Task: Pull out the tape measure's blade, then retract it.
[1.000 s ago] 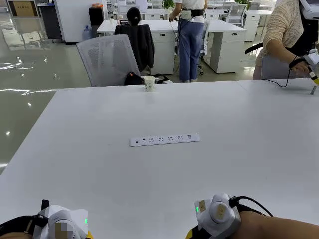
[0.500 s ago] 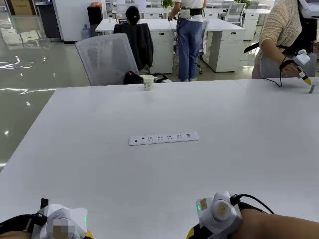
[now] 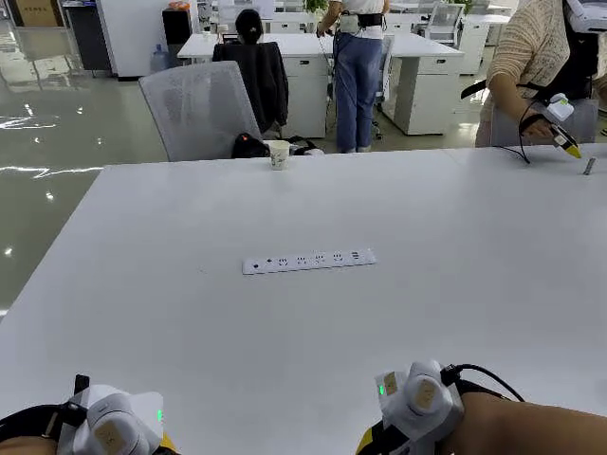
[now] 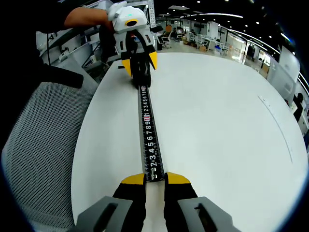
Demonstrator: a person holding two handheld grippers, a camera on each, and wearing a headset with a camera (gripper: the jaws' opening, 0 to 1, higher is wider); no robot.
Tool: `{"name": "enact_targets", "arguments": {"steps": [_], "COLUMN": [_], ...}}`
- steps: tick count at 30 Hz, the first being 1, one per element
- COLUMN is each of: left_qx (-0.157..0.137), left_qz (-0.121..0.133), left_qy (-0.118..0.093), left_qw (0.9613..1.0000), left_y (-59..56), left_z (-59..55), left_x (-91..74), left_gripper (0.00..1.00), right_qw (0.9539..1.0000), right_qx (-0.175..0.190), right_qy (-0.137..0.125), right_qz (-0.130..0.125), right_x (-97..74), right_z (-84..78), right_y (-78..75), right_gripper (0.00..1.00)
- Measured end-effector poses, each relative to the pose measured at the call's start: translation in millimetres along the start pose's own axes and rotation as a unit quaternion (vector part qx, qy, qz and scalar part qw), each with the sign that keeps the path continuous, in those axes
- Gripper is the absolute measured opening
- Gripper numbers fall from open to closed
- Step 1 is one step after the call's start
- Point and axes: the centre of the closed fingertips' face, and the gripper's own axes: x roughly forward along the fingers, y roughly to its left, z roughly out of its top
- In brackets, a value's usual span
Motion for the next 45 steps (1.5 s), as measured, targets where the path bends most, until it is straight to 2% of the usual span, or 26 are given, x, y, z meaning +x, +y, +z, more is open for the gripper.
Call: {"name": "enact_targets", "arguments": {"steps": [45], "left_qx": [-0.003], "left_qz": [0.005], "left_qy": [0.001], "left_qw": [1.0000], "left_y": [-1.0], "left_z": [1.3], "left_x": [-1.3], "left_gripper": [0.31], "right_qw": [0.9999], "right_qx": [0.011], "right_qy": [0.011], "right_qz": [-0.005], "right_x": [-12.9], "right_z": [-18.7], "right_y": [-4.6], "right_gripper": [0.10]}}
